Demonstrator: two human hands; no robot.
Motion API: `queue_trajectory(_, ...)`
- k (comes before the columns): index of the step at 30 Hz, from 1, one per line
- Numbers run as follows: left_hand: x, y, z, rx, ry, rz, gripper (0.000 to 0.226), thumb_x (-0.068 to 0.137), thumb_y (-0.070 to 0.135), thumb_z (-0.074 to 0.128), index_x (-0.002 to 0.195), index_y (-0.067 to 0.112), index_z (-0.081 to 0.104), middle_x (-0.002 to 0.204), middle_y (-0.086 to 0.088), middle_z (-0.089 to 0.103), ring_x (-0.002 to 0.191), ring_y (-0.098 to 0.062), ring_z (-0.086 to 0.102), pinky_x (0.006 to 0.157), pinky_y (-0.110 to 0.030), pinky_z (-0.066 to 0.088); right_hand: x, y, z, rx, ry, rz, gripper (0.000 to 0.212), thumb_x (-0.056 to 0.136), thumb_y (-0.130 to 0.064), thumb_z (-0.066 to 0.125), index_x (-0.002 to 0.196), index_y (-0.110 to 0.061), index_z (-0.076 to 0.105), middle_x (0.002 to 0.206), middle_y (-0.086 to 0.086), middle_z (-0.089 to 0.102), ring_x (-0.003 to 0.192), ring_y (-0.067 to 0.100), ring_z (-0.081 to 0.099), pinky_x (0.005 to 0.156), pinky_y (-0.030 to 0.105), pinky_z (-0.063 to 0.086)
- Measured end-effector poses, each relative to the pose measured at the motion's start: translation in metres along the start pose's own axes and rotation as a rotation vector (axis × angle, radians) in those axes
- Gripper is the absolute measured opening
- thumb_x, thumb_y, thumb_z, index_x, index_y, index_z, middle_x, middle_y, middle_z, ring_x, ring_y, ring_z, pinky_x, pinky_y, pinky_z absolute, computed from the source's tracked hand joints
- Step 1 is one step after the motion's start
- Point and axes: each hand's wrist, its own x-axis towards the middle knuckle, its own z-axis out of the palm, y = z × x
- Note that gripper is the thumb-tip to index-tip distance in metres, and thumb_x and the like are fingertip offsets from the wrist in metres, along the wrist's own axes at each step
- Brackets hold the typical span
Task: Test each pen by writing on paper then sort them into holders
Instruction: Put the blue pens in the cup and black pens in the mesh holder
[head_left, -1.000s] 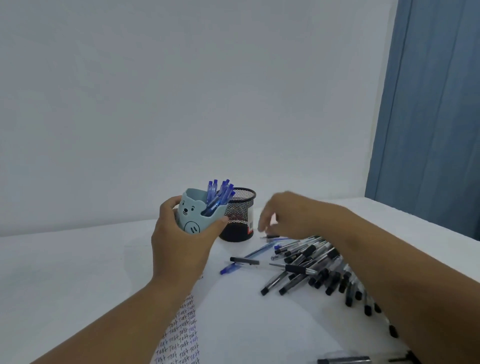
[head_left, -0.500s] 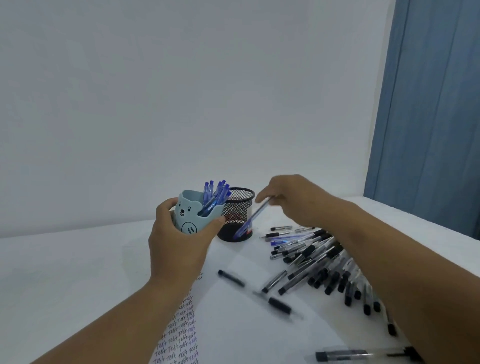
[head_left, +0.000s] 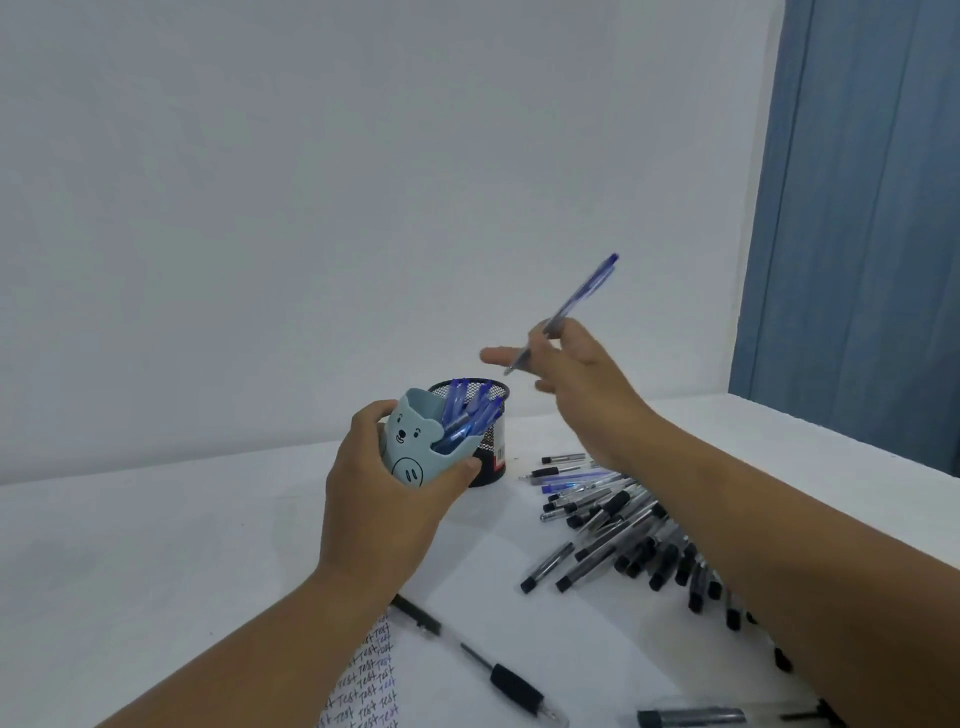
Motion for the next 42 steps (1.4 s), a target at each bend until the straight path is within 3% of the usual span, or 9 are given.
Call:
queue_trajectory(4, -0.002, 0.001, 0.002, 0.033, -0.046, 0.078, 0.075, 0.059, 0.051, 0.092, 0.121, 0.041, 0.05, 0.106, 0.019, 0.062, 0.094, -0.004, 0.063, 0.065, -0.012, 0.052, -0.005, 0.001, 0.019, -0.016, -0.1, 0.03, 0.015, 0.101, -0.035, 0.055, 0.107, -0.023, 0.063, 0.123, -0.016, 0.067, 0.114, -0.001, 0.059, 0.093, 0.025, 0.042)
queue_trajectory(6, -0.001, 0.001, 0.003, 0.039, -0.045, 0.097, 0.076, 0.058, 0.054, 0.091, 0.12, 0.041, 0.05, 0.106, 0.019, 0.062, 0.093, -0.004, 0.063, 0.065, -0.013, 0.053, -0.005, 0.004, 0.02, -0.106, -0.16, 0.007, 0.016, 0.096, -0.038, 0.063, 0.109, -0.031, 0.069, 0.138, -0.019, 0.056, 0.128, -0.001, 0.05, 0.106, 0.03, 0.037)
queue_trajectory(11, 0.001, -0.001, 0.002, 0.017, -0.01, 0.038, 0.074, 0.06, 0.046, 0.093, 0.118, 0.043, 0.047, 0.102, 0.022, 0.06, 0.09, 0.004, 0.061, 0.064, -0.007, 0.048, -0.002, -0.01, -0.005, -0.186, -0.134, 0.004, 0.075, 0.081, -0.073, 0.039, 0.138, -0.028, 0.057, 0.141, -0.01, 0.058, 0.127, 0.007, 0.053, 0.101, 0.031, 0.038)
queue_trajectory(14, 0.002, -0.003, 0.002, -0.008, 0.007, 0.006, 0.073, 0.062, 0.044, 0.093, 0.118, 0.042, 0.046, 0.099, 0.021, 0.059, 0.087, 0.009, 0.06, 0.059, -0.007, 0.048, 0.005, -0.001, -0.024, -0.27, -0.067, 0.031, 0.043, 0.1, -0.051, 0.049, 0.111, -0.017, 0.073, 0.101, -0.005, 0.077, 0.09, 0.009, 0.07, 0.079, 0.026, 0.047)
queue_trajectory(17, 0.002, -0.003, 0.002, -0.02, 0.018, -0.015, 0.072, 0.062, 0.045, 0.092, 0.117, 0.042, 0.045, 0.099, 0.023, 0.059, 0.086, 0.012, 0.059, 0.057, -0.01, 0.048, 0.007, 0.023, -0.034, -0.785, -0.295, 0.042, 0.013, 0.094, -0.022, 0.067, 0.099, -0.018, 0.079, 0.091, -0.009, 0.075, 0.069, -0.007, 0.062, 0.066, 0.009, 0.044)
queue_trajectory(20, 0.002, -0.003, 0.003, -0.027, 0.019, -0.011, 0.073, 0.062, 0.044, 0.092, 0.117, 0.042, 0.045, 0.099, 0.024, 0.059, 0.087, 0.012, 0.059, 0.058, -0.012, 0.049, 0.006, 0.039, -0.033, -0.997, -0.467, 0.11, 0.015, 0.088, -0.017, 0.075, 0.102, -0.019, 0.079, 0.095, -0.005, 0.075, 0.073, -0.001, 0.06, 0.069, 0.016, 0.046)
queue_trajectory(25, 0.002, -0.002, 0.002, -0.04, 0.025, -0.027, 0.072, 0.062, 0.044, 0.092, 0.117, 0.042, 0.045, 0.098, 0.022, 0.059, 0.086, 0.011, 0.059, 0.065, -0.024, 0.056, 0.009, 0.04, -0.033, -0.99, -0.479, 0.153, 0.019, 0.085, -0.01, 0.076, 0.102, -0.019, 0.077, 0.083, -0.008, 0.074, 0.081, 0.007, 0.066, 0.07, 0.022, 0.049)
queue_trajectory(34, 0.001, -0.001, 0.002, -0.03, 0.022, -0.031, 0.071, 0.064, 0.044, 0.092, 0.117, 0.042, 0.045, 0.098, 0.021, 0.058, 0.085, 0.005, 0.061, 0.063, -0.019, 0.052, 0.01, 0.038, -0.031, -1.01, -0.479, 0.15, 0.018, 0.083, -0.001, 0.072, 0.095, -0.014, 0.075, 0.081, -0.004, 0.071, 0.089, 0.019, 0.07, 0.079, 0.031, 0.057)
queue_trajectory(42, 0.002, -0.001, 0.002, -0.019, 0.029, -0.036, 0.071, 0.063, 0.045, 0.092, 0.117, 0.043, 0.044, 0.098, 0.021, 0.06, 0.085, 0.004, 0.062, 0.067, -0.027, 0.058, 0.01, 0.039, -0.029, -1.004, -0.521, 0.117, 0.021, 0.083, -0.005, 0.075, 0.101, -0.016, 0.077, 0.08, -0.008, 0.069, 0.087, 0.015, 0.068, 0.073, 0.024, 0.052)
